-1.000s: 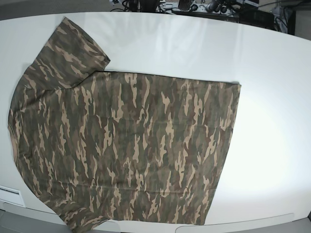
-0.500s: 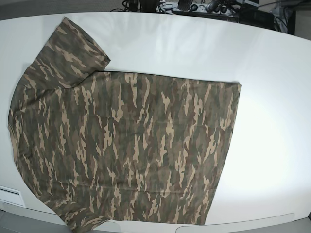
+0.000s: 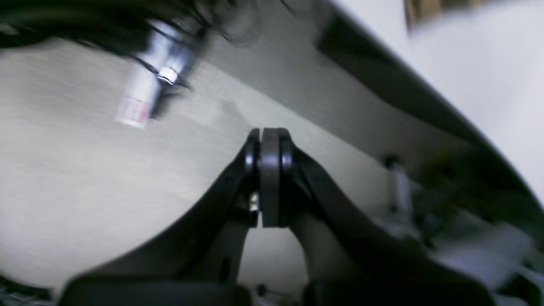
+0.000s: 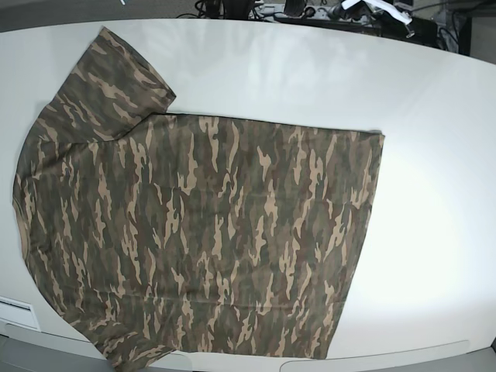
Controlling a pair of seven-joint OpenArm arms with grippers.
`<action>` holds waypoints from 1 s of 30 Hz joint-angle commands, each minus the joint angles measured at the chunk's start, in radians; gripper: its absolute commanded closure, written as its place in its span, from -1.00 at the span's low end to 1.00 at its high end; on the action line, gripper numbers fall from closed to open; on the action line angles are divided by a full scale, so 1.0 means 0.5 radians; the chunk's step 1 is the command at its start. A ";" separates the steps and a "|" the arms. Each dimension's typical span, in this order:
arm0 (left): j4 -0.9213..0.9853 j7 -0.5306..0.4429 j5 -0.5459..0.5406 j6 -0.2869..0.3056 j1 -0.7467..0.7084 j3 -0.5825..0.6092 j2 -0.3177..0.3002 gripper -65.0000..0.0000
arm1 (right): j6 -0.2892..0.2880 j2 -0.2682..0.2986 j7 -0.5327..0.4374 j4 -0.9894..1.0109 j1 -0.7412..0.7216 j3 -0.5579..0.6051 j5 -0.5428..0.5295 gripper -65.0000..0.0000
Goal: Fold the T-shirt properly
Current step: 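Move both grippers down to the shirt's shoulder corners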
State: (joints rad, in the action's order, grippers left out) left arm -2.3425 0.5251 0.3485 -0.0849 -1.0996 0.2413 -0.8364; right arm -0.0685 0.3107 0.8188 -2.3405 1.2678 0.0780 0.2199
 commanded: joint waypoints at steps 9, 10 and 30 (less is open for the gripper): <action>-0.027 -0.121 -0.133 0.153 0.183 -0.412 -0.035 1.00 | 0.173 0.012 -0.162 -0.031 -0.133 -0.005 0.508 1.00; -0.027 -0.142 -0.164 0.190 0.208 -0.443 -0.035 1.00 | 0.175 0.011 -0.192 -0.031 -0.166 -0.005 0.523 1.00; 0.907 -1.292 -0.300 1.305 1.087 -0.495 -0.631 0.84 | 0.113 0.076 -0.413 -0.031 -0.600 -0.004 0.391 1.00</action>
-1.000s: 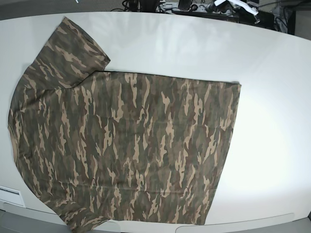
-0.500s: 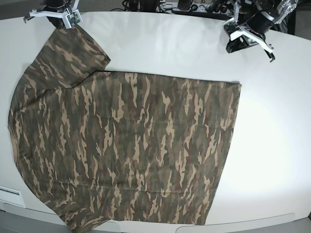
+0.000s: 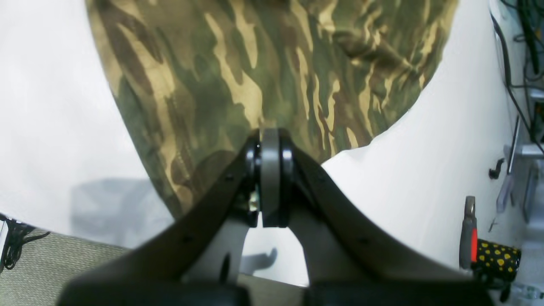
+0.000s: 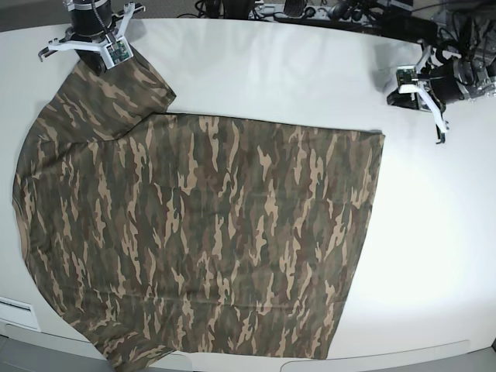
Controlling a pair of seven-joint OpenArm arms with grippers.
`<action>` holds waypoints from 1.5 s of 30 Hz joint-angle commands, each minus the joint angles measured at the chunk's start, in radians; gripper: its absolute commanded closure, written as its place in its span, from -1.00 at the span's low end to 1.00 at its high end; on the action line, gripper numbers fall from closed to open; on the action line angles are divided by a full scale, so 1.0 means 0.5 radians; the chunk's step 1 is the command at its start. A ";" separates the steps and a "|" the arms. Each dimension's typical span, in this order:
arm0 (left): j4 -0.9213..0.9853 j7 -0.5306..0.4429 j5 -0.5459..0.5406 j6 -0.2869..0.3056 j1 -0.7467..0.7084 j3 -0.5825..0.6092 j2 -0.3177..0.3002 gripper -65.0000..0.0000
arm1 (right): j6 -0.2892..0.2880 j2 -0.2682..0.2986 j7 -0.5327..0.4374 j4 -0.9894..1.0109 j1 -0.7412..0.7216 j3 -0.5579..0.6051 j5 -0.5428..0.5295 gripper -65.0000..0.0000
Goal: Fold the T-shirt properly
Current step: 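Move both grippers down to the shirt's shoulder corners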
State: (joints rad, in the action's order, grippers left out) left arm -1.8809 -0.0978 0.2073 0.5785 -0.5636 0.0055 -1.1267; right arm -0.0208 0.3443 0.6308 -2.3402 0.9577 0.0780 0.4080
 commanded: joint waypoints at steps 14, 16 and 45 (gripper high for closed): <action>-0.005 0.135 0.048 -0.105 0.295 0.278 -0.188 -0.01 | 0.014 0.009 -0.054 -0.032 0.019 -0.004 -0.089 1.00; 0.018 0.122 0.151 -0.176 0.386 0.449 -0.192 -0.01 | -0.028 0.009 -0.076 -0.032 0.018 -0.004 -0.146 1.00; 0.446 0.112 0.451 -0.343 1.456 1.700 0.126 0.02 | -0.056 0.003 -0.074 -0.032 0.024 -0.004 -0.159 1.00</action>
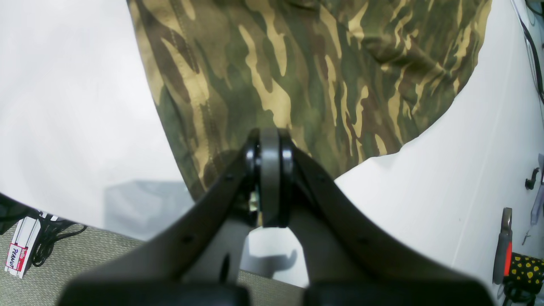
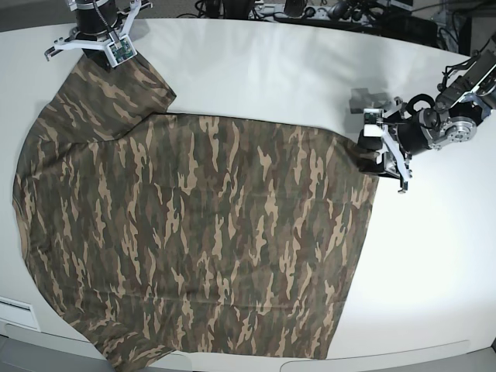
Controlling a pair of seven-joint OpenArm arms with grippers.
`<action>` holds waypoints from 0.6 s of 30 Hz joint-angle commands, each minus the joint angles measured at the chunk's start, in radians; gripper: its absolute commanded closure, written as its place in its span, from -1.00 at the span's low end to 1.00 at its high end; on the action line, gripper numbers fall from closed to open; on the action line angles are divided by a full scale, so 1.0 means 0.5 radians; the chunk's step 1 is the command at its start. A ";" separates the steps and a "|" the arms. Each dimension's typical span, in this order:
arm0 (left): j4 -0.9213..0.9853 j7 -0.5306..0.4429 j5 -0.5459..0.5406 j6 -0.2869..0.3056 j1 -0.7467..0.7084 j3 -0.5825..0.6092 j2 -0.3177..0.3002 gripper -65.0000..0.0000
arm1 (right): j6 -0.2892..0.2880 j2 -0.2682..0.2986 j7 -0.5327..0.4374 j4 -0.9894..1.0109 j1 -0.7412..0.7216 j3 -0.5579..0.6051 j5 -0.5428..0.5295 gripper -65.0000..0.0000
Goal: Fold the T-shirt properly
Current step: 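Move both grippers down to the shirt's shoulder corners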
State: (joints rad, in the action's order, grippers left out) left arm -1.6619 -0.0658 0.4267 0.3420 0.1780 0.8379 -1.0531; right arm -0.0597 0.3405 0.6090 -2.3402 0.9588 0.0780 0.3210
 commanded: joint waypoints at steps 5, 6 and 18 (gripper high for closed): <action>0.008 0.129 -0.042 0.130 -0.027 0.035 -0.021 1.00 | 0.022 0.011 -0.049 -0.032 0.022 -0.004 0.015 1.00; 0.007 0.129 -0.040 0.129 -0.027 0.035 -0.021 1.00 | 0.022 0.011 -0.050 -0.032 0.022 -0.004 0.015 1.00; -0.372 0.360 -0.040 -0.081 -0.028 0.035 -0.157 1.00 | 0.043 0.015 -0.085 -0.032 -0.043 -0.005 0.158 1.00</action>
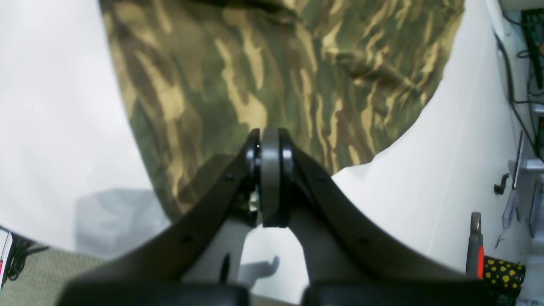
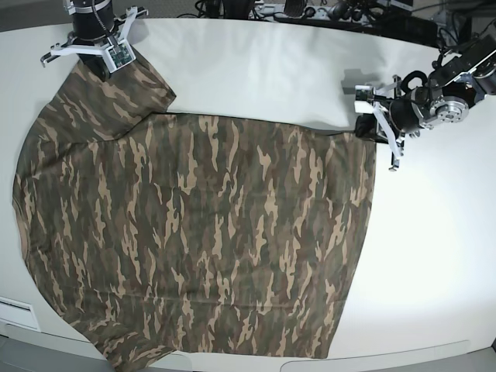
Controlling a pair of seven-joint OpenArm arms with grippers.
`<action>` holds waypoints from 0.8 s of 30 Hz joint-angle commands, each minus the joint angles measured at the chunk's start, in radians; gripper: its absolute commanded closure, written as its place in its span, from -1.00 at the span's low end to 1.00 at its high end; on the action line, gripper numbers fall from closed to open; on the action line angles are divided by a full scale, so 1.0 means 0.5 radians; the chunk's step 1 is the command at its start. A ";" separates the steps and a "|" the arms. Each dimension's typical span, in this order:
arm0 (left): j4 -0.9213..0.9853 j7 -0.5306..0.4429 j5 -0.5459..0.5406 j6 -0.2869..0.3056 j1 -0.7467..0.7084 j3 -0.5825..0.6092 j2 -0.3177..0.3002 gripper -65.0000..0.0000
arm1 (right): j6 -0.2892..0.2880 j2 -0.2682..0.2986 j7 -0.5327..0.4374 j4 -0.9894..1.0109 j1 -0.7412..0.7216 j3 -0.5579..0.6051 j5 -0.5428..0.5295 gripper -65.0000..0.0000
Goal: Fold the T-shirt properly
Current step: 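Move both grippers down to the shirt's shoulder corners, then grasp the shirt's shoulder edges with both grippers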
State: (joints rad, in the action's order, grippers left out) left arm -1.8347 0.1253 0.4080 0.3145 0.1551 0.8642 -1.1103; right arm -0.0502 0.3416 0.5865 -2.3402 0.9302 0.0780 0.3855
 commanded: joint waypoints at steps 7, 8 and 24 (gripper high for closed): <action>-0.143 -0.014 -0.002 -0.026 0.018 -0.018 -0.151 1.00 | -0.022 0.016 -0.056 -0.032 -0.081 -0.066 0.020 1.00; -0.137 -0.007 -0.002 -0.026 0.018 -0.018 -0.151 1.00 | -0.046 0.016 -0.060 -0.032 -0.096 -0.103 0.012 1.00; -0.087 -0.002 -0.003 -0.027 0.018 -0.018 -0.150 1.00 | -0.237 0.313 -0.158 0.667 -0.497 -0.485 -0.361 0.02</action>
State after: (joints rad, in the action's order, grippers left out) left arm -1.8690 0.1310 0.4080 0.3157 0.1528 0.8639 -1.1633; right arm -0.1856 0.4808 0.5236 -1.9892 0.6827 -0.1551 0.1986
